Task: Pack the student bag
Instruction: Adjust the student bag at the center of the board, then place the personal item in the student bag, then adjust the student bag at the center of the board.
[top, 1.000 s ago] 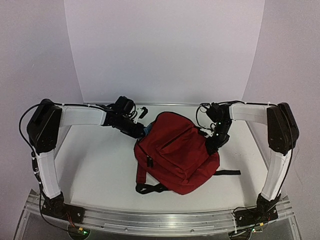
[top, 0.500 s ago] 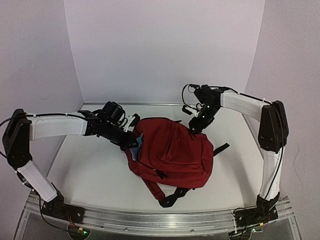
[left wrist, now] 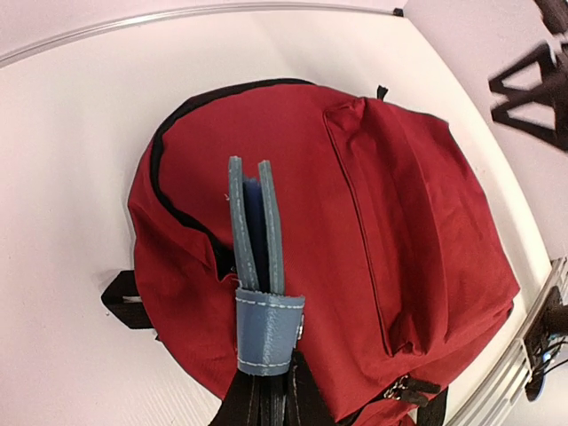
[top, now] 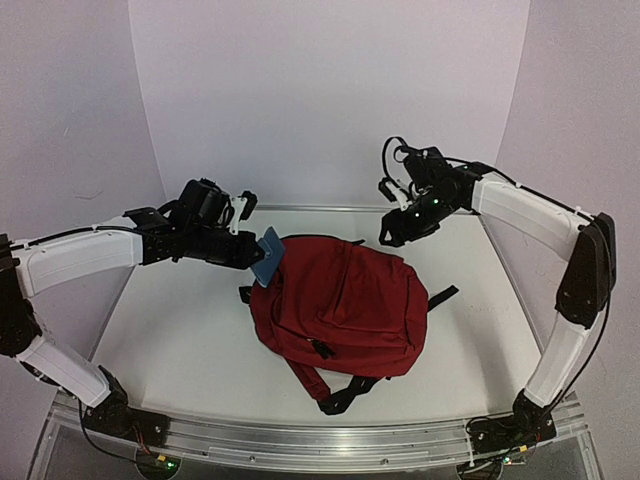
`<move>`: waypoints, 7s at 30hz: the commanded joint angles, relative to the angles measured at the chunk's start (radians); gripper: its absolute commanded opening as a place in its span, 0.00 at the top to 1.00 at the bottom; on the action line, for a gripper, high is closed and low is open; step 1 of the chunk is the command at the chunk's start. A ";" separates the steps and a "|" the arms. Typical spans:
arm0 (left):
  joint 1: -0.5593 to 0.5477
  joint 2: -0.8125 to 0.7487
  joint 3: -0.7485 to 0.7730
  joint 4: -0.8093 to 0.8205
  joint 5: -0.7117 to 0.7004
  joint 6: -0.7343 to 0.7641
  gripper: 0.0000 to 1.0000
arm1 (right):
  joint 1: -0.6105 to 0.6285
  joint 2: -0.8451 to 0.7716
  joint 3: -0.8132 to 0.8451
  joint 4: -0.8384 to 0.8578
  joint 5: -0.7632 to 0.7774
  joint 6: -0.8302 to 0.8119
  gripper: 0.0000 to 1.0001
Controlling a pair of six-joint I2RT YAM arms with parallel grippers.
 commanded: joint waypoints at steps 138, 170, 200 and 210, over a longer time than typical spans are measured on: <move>-0.094 0.375 -0.008 0.800 0.393 -0.510 1.00 | 0.126 -0.063 -0.084 0.077 -0.053 0.360 1.00; -0.196 0.453 0.145 0.544 0.341 -0.415 0.54 | 0.120 -0.079 -0.133 0.100 -0.152 0.368 1.00; -0.309 0.715 0.643 -0.165 -0.106 -0.118 0.53 | 0.047 -0.065 -0.356 0.169 -0.203 0.409 1.00; -0.328 0.804 0.721 -0.392 -0.237 -0.138 0.55 | 0.028 -0.102 -0.387 0.199 -0.235 0.434 1.00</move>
